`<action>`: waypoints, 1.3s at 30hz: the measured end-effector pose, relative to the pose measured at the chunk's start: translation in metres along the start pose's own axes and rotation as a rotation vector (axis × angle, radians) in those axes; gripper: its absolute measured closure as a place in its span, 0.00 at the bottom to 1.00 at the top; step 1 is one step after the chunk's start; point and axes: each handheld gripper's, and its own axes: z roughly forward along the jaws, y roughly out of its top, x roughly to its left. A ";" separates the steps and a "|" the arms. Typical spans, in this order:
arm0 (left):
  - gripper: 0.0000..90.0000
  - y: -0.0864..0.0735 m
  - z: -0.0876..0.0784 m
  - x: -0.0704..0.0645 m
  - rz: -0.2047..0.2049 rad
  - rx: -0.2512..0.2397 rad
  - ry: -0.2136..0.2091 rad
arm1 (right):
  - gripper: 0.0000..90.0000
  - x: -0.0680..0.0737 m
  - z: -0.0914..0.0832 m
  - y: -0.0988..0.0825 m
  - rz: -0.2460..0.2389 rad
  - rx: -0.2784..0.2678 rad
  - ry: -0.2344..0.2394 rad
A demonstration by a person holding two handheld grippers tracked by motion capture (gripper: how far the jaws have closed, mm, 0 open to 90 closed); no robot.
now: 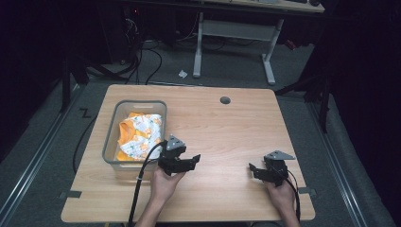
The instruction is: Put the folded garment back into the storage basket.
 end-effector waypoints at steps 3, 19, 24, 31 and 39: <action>0.38 -0.003 0.005 -0.002 0.005 0.010 0.006 | 0.30 0.000 0.000 0.000 0.000 0.000 0.000; 0.38 -0.014 0.021 -0.001 0.025 0.038 0.055 | 0.30 0.000 0.000 0.000 0.000 0.000 0.000; 0.38 -0.019 0.026 0.001 0.018 0.050 0.064 | 0.30 0.000 0.000 0.000 0.000 0.000 0.000; 0.38 -0.022 0.035 0.001 0.044 0.085 0.095 | 0.30 0.000 0.000 0.000 0.000 0.000 0.000; 0.38 -0.034 0.046 0.002 0.084 0.109 0.178 | 0.30 0.000 0.000 0.000 0.000 0.000 0.000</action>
